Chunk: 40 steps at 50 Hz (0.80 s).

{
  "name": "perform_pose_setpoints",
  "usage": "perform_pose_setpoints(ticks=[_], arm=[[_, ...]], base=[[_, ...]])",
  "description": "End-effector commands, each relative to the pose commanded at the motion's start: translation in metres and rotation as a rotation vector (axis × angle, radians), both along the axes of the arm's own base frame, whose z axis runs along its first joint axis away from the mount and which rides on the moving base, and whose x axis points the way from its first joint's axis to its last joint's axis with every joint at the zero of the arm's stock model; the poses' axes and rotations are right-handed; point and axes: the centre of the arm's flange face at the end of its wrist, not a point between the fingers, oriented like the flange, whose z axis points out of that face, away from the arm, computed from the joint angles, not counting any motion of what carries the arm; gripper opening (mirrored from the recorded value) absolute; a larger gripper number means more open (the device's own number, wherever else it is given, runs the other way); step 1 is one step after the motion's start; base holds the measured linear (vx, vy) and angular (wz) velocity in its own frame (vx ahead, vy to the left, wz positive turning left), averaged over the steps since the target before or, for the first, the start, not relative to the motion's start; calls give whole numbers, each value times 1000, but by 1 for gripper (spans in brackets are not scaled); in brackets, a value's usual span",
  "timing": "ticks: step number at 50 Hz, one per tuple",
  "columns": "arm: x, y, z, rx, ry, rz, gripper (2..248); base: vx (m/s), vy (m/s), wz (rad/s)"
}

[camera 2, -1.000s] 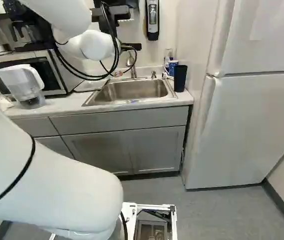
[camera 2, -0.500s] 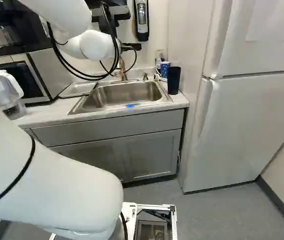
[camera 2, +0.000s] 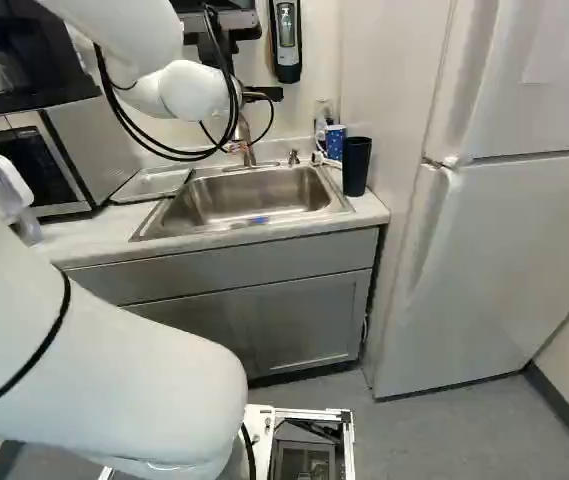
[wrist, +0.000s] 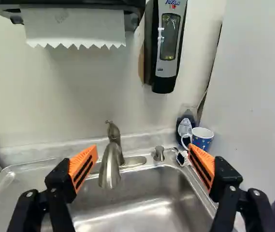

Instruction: Rinse the cup and place it in the tray

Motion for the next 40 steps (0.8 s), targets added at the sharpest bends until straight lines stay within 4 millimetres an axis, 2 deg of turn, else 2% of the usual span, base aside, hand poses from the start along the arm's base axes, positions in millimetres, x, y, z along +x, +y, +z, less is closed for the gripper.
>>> perform_pose_setpoints(ticks=[18, 40], arm=[[0, 0, 0, 0, 0, 0, 247], [0, 0, 0, 0, 0, 0, 247]], base=[[68, 29, -3], [1, 0, 1]])
